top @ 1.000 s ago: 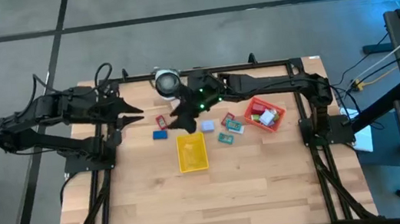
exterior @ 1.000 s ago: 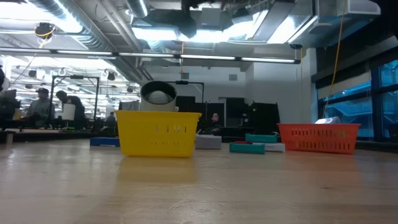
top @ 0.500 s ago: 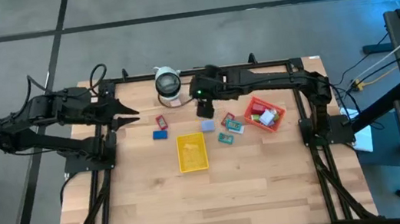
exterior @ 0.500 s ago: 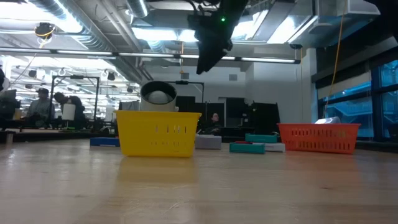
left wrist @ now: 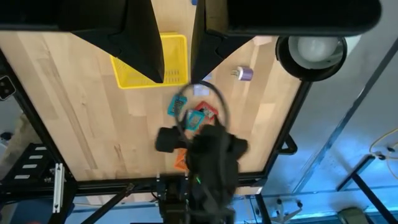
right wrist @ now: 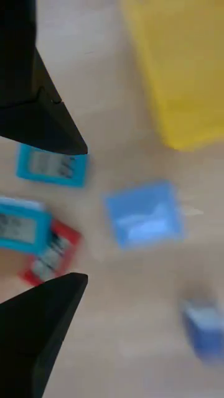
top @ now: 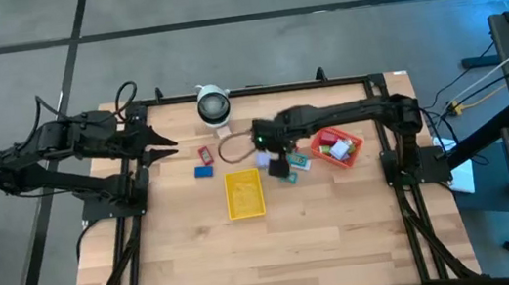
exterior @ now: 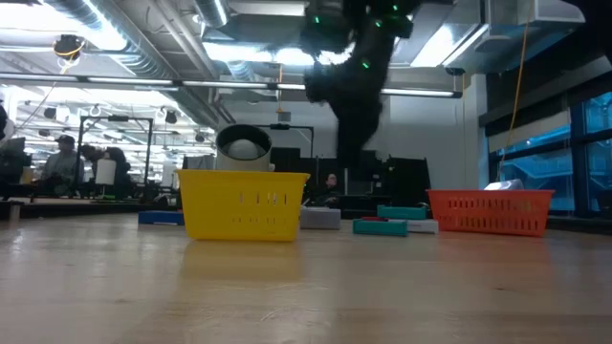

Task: Pick & Place Office items
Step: Put the blue charger adapter into the orange basket

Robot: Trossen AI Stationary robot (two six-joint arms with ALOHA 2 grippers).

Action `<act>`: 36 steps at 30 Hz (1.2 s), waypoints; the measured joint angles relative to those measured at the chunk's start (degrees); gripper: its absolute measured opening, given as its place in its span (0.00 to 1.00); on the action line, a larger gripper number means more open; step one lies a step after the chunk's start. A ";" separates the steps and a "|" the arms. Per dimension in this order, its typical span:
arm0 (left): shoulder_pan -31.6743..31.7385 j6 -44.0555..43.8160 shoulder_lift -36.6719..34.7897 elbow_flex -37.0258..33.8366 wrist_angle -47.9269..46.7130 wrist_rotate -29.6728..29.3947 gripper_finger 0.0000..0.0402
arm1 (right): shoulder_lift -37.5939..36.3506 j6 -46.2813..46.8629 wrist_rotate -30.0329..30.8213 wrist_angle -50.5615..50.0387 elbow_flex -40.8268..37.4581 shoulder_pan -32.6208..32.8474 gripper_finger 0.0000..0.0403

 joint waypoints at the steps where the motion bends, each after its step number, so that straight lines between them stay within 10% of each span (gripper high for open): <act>1: 0.00 0.00 0.03 0.00 0.01 -0.01 0.19 | 0.02 -0.41 -0.65 -0.14 -1.27 0.43 0.83; 11: 0.00 0.20 1.68 0.00 0.53 -1.07 0.19 | 0.02 -4.35 8.68 1.51 -1.52 3.97 0.83; 36: 0.00 0.22 3.31 0.00 1.32 0.20 0.19 | 0.03 10.74 6.91 4.12 3.26 2.57 0.83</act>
